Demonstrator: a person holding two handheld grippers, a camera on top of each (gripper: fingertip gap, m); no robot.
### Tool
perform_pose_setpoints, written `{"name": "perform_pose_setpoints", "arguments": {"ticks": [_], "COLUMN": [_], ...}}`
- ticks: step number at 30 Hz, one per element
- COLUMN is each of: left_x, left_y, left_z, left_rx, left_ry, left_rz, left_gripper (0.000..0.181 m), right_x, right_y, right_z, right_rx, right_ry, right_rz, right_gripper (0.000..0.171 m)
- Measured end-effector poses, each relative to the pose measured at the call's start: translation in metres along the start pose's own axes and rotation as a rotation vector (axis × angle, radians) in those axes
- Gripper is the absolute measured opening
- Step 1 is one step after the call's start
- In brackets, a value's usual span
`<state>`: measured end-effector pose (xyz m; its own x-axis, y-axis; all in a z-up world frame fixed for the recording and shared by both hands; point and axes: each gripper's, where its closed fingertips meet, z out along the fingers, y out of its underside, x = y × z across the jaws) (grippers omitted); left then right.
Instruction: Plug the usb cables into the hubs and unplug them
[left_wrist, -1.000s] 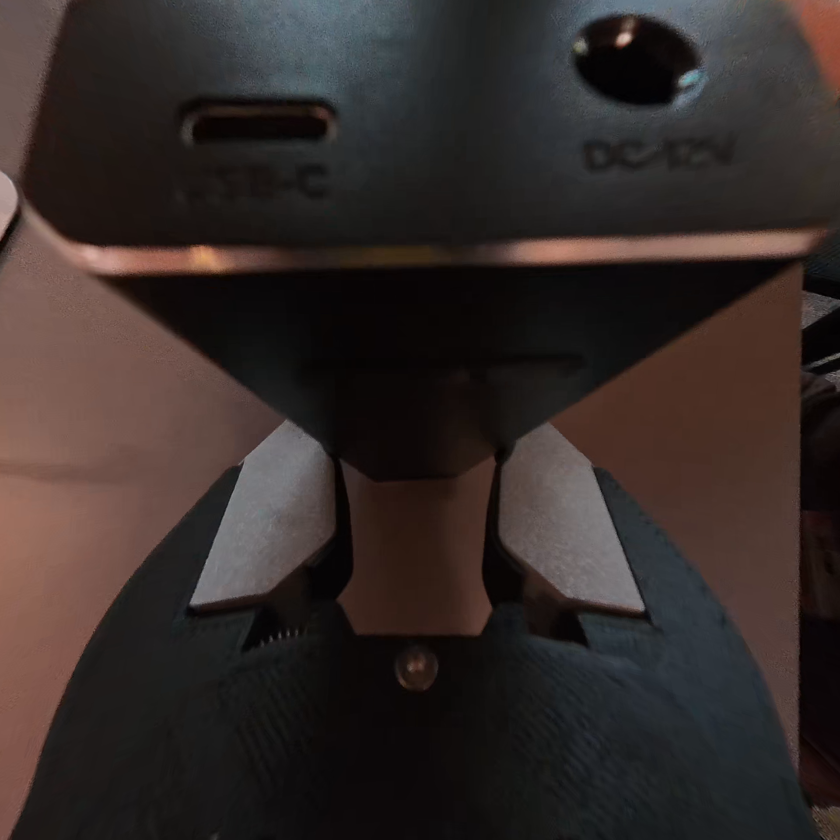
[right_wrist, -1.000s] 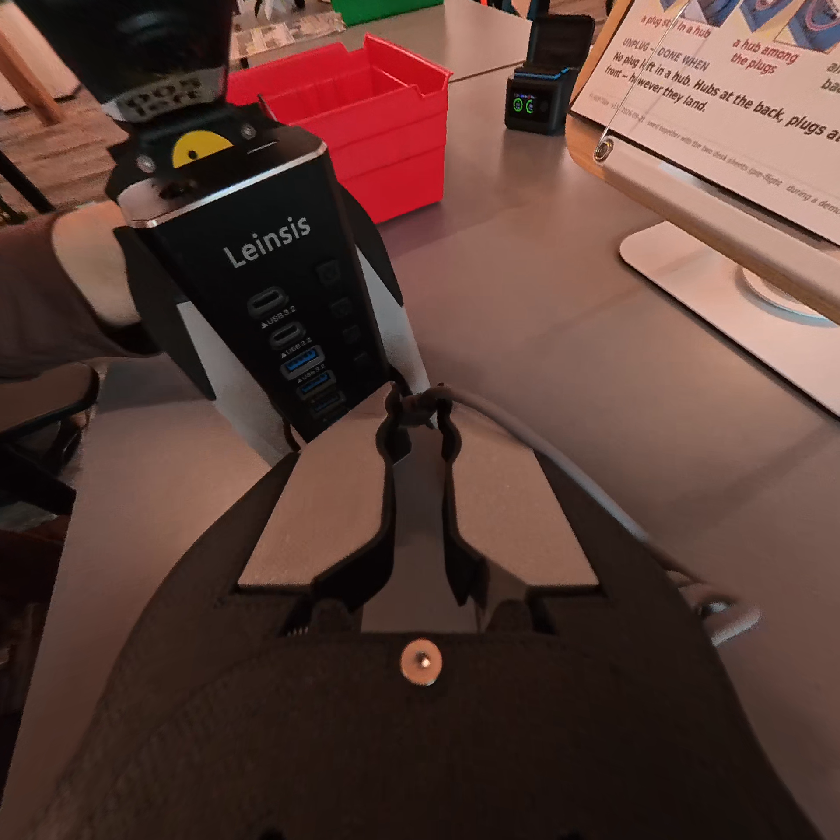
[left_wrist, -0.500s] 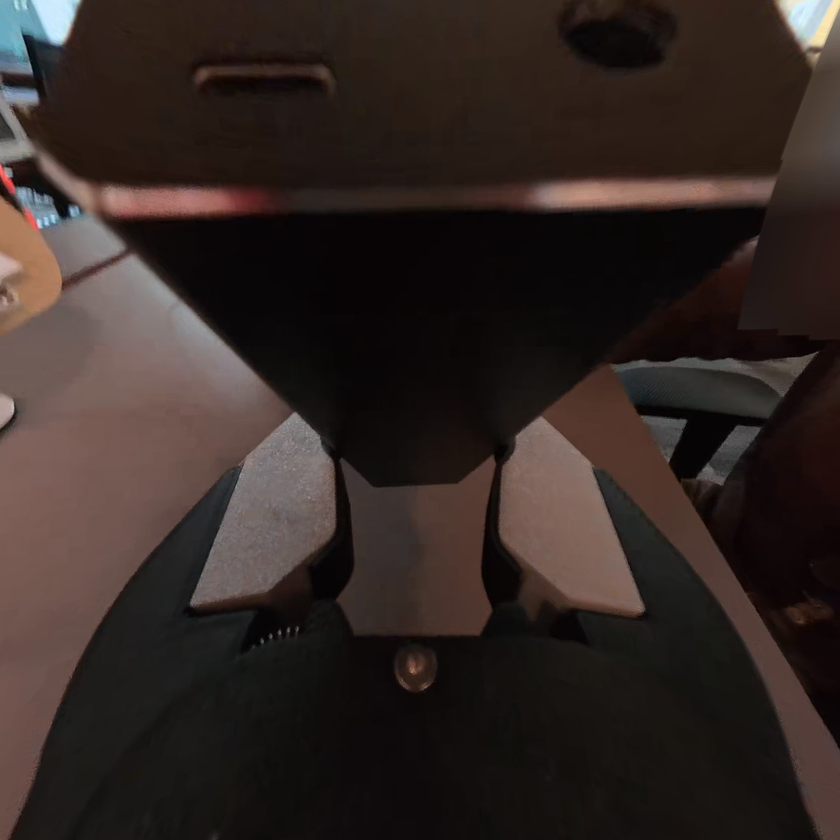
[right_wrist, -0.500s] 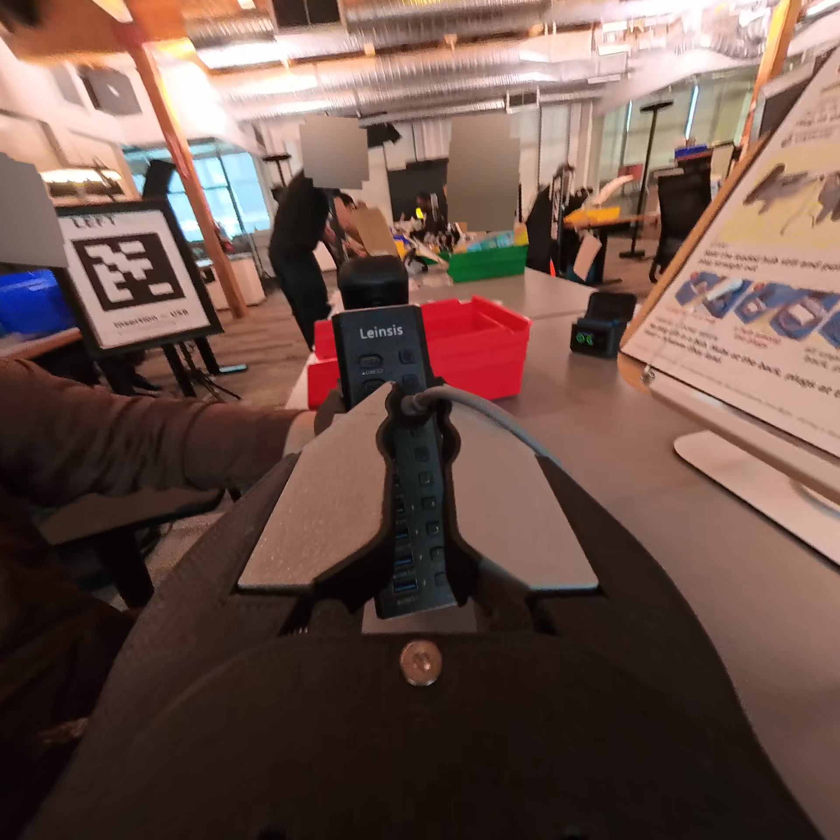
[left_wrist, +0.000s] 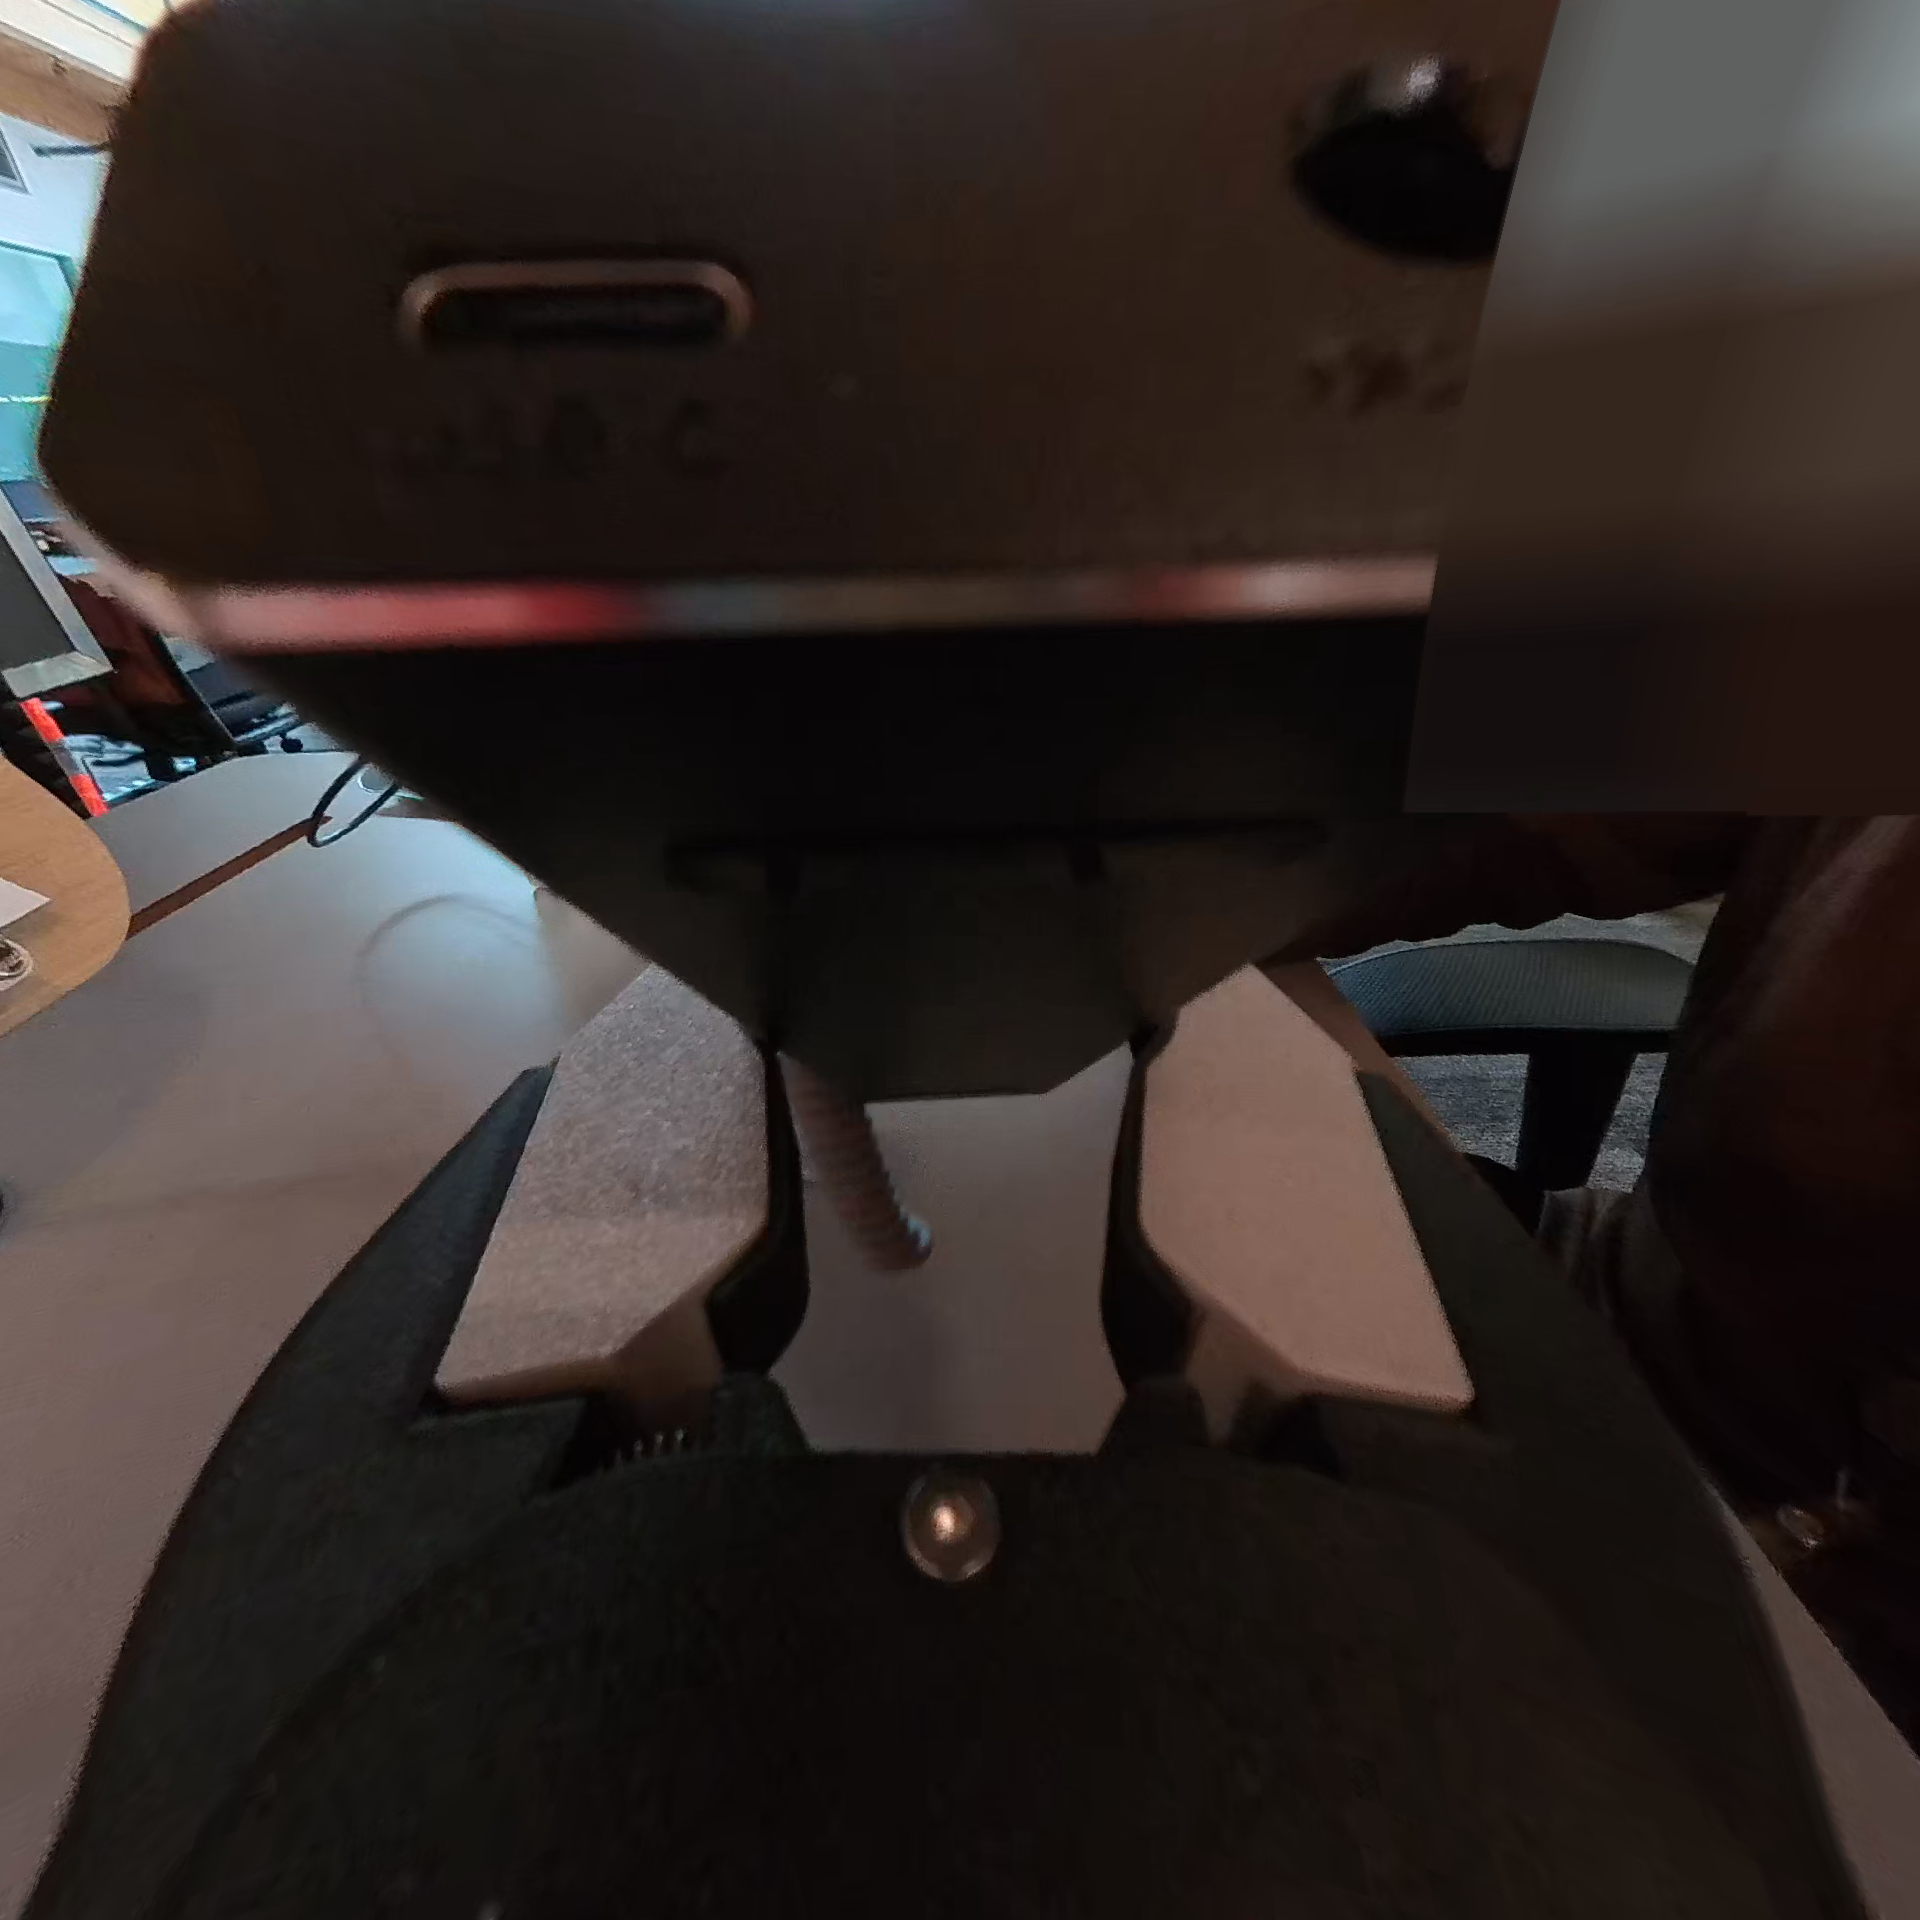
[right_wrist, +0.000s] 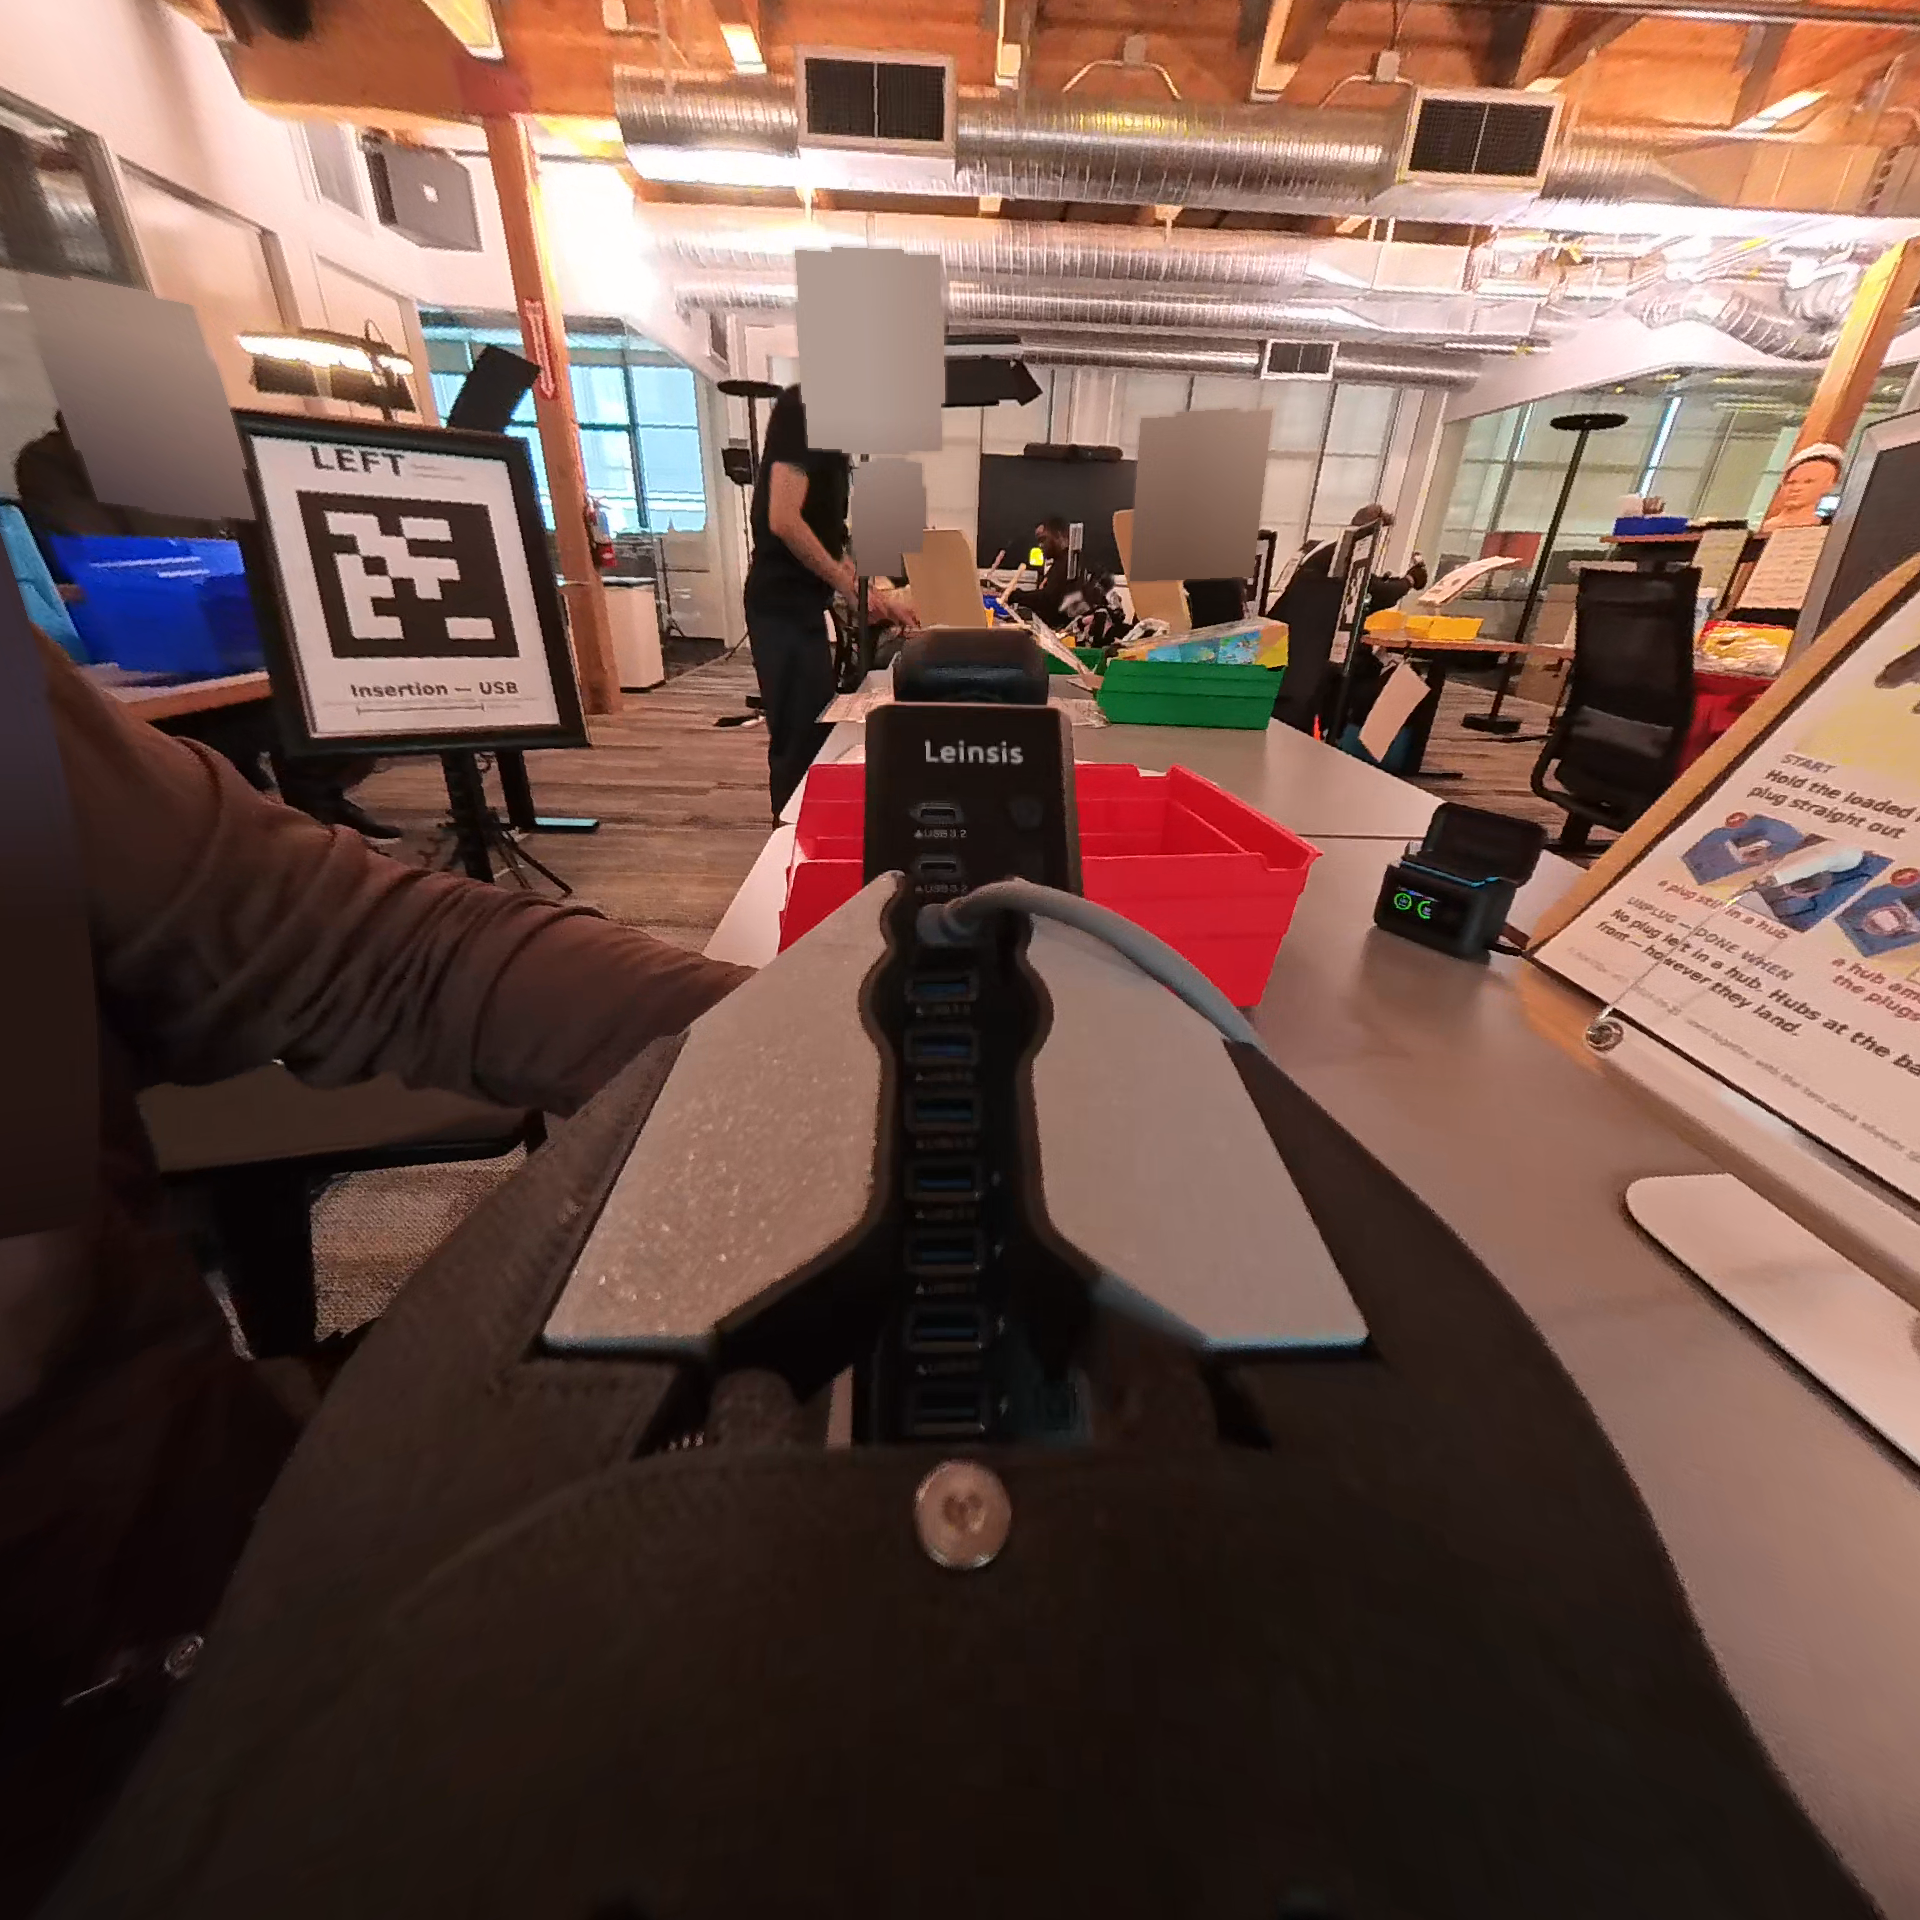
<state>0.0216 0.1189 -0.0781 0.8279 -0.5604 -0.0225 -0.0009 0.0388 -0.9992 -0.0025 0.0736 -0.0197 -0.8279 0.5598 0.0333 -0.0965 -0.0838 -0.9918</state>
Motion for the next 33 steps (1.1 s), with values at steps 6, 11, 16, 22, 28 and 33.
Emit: {"name": "perform_pose_setpoints", "arguments": {"ticks": [6, 11, 16, 22, 28, 33], "left_x": [-0.005, -0.005, -0.011, -0.018, -0.022, -0.024], "left_y": [-0.002, 0.003, 0.007, 0.004, 0.008, 0.018], "left_z": [0.0, 0.001, 0.0, -0.003, -0.004, -0.005], "left_rx": [0.003, -0.046, -0.085, -0.078, -0.109, -0.153], "left_ry": [-0.028, -0.031, -0.07, -0.121, -0.145, -0.148], "left_rz": [-0.006, -0.078, -0.097, -0.086, -0.128, -0.192], "left_gripper": [0.066, 0.066, 0.066, 0.066, 0.066, 0.067], "right_x": [0.005, 0.008, 0.014, 0.019, 0.024, 0.029], "right_y": [0.002, 0.004, 0.006, 0.008, 0.014, 0.022], "right_z": [0.002, 0.0, 0.0, 0.002, 0.001, -0.001], "right_rx": [0.008, -0.014, -0.002, 0.035, -0.002, -0.044], "right_ry": [0.038, 0.072, 0.087, 0.092, 0.105, 0.102], "right_rz": [-0.027, -0.09, -0.052, 0.035, 0.089, 0.142], "right_gripper": [0.013, 0.013, 0.013, 0.013, 0.013, 0.012]}}
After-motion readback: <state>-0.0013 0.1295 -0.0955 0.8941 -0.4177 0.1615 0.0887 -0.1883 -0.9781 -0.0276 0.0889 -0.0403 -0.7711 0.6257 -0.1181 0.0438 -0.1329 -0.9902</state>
